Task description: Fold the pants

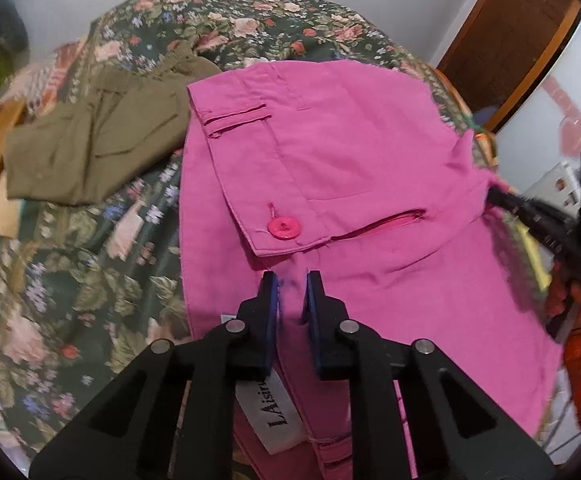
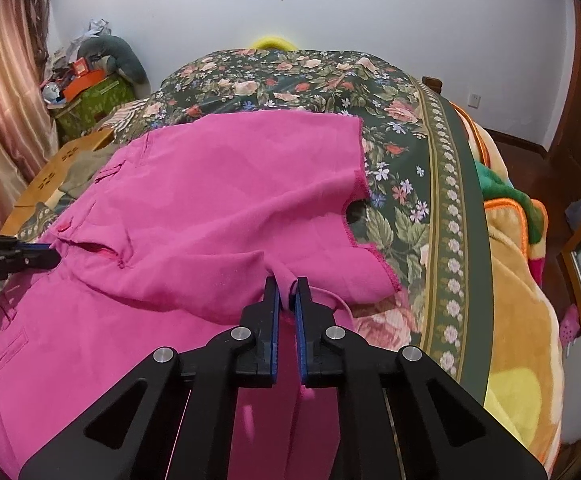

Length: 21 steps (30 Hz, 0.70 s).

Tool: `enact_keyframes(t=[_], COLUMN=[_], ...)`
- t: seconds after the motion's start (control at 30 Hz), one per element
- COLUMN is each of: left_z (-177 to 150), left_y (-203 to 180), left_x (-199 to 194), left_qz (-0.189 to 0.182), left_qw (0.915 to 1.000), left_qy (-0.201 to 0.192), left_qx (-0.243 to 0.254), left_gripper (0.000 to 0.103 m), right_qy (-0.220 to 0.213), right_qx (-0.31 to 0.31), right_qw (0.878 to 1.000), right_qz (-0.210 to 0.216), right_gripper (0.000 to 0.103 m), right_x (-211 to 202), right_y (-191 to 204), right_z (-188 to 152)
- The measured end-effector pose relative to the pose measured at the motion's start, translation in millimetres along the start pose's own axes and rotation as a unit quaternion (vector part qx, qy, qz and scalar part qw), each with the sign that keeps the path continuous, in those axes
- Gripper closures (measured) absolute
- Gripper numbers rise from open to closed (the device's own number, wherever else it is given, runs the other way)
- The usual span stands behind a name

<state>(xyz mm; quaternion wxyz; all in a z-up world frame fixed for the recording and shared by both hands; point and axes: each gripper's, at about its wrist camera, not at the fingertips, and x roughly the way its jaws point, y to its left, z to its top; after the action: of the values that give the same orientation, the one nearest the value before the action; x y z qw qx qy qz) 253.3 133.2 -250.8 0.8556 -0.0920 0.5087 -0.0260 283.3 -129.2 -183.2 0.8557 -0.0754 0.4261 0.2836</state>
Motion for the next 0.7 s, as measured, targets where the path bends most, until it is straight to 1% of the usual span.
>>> enact_keyframes(t=[0.07,0.17,0.23,0.3,0.33,0.37,0.43,0.5,0.57,0.6,0.63,0.67,0.7], left_z=[0.6,2.2,1.2,-0.6,-0.6,0.0,2.0,4.5,10.9,14.7,19.0,24.9,28.5], left_y=[-0.8,2.2,0.7,1.2,2.1,3.2,7.9,11.5,15.5,16.6,18.1,20.4,21.2], left_x=[1.6,4.4,2.3,-2.3,-6.2,-10.7,-22.7,-32.2,-38.3,-39.3,-39.1,-36.3,-33.2], left_qz=[0.019,0.028,0.036,0.039,0.040,0.039,0.034,0.029,0.030,0.031,0.029,0.023,0.017], left_qw=[0.9998,0.9996,0.9994,0.9992,0.9992,0.9992,0.9994,0.9993,0.9988,0.9985,0.9984,0.9986,0.9987], left_qy=[-0.002,-0.001,-0.002,-0.001,0.000,-0.001,-0.010,-0.023,-0.037,-0.042,-0.045,-0.042,-0.040], left_qx=[0.004,-0.002,0.004,0.007,0.006,0.004,-0.001,-0.007,-0.014,-0.016,-0.019,-0.024,-0.028], left_gripper=[0.088,0.087,0.086,0.084,0.083,0.083,0.081,0.073,0.057,0.055,0.055,0.055,0.055], right_qy=[0.009,0.032,0.040,0.045,0.050,0.053,0.058,0.060,0.056,0.053,0.049,0.044,0.039], right_qx=[0.008,0.028,0.040,0.050,0.057,0.063,0.067,0.070,0.079,0.085,0.092,0.100,0.105], right_qw=[1.000,0.999,0.998,0.998,0.997,0.996,0.996,0.996,0.995,0.995,0.995,0.994,0.994], right_qz=[0.002,0.007,0.013,0.013,0.015,0.017,0.003,-0.009,-0.008,-0.008,-0.009,-0.013,-0.016], right_gripper=[0.097,0.097,0.097,0.097,0.094,0.090,0.089,0.089,0.088,0.086,0.079,0.067,0.063], right_x=[8.4,24.3,27.2,22.5,19.7,15.1,4.1,-4.5,-11.5,-14.3,-16.2,-16.9,-16.8], right_y=[-2.8,-8.3,-12.4,-14.6,-17.6,-21.0,-26.0,-32.9,-40.0,-42.5,-45.8,-50.1,-51.9], right_z=[2.7,0.8,1.0,1.5,1.5,0.7,-2.1,-2.8,-2.0,-0.8,1.1,3.3,4.9])
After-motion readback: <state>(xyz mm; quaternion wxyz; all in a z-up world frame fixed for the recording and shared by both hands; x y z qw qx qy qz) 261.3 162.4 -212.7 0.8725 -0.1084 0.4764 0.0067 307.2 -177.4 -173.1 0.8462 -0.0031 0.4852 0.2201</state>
